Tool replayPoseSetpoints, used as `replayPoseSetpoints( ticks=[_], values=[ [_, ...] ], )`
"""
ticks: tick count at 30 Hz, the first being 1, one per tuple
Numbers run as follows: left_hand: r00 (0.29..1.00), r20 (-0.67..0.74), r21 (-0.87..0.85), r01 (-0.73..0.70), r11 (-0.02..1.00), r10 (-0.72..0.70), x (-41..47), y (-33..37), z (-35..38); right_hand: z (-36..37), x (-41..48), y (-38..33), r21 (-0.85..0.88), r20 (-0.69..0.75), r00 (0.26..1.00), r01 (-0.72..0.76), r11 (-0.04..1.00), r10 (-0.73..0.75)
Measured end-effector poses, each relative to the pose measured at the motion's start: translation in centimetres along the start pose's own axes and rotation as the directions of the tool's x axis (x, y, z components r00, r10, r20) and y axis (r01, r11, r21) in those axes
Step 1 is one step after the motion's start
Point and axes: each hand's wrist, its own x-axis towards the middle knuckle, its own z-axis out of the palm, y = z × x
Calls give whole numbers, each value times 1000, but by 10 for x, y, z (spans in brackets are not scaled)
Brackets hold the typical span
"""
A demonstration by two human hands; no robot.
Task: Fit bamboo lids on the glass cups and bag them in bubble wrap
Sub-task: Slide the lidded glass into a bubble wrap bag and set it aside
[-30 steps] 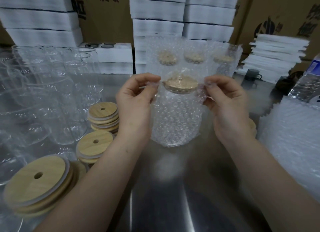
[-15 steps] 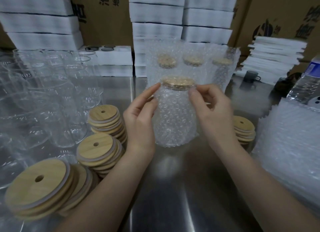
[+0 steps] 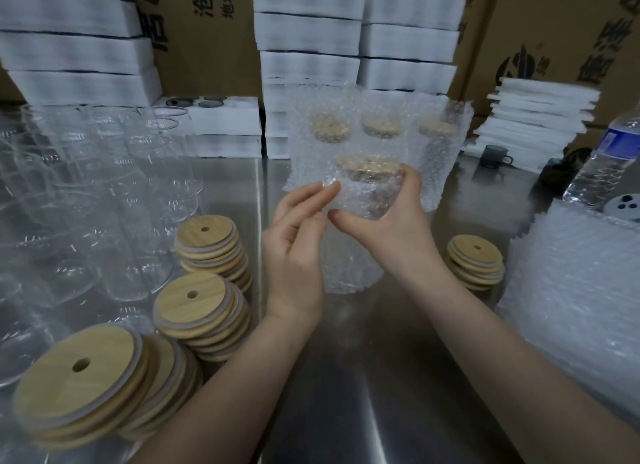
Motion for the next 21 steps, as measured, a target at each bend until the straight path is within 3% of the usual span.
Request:
replayPoseSetpoints(
  ticks=[4, 8, 13, 21],
  values=[
    [978, 180, 227, -142, 963, 101, -5, -5, 0, 0, 6, 7, 18, -56, 998, -6, 1000, 7],
    [928, 353, 457, -282, 844, 119, -7, -17, -5, -1, 12, 14, 37, -145, 989, -9, 999, 14],
    [951, 309, 550, -194, 812, 18, -5, -25, -7, -15, 35, 21, 121, -328, 943, -24, 992, 62],
    [943, 315, 609, -112, 785, -110, 0, -31, -5, -36, 85, 35, 223, -591, 776, -108, 969, 222]
  ],
)
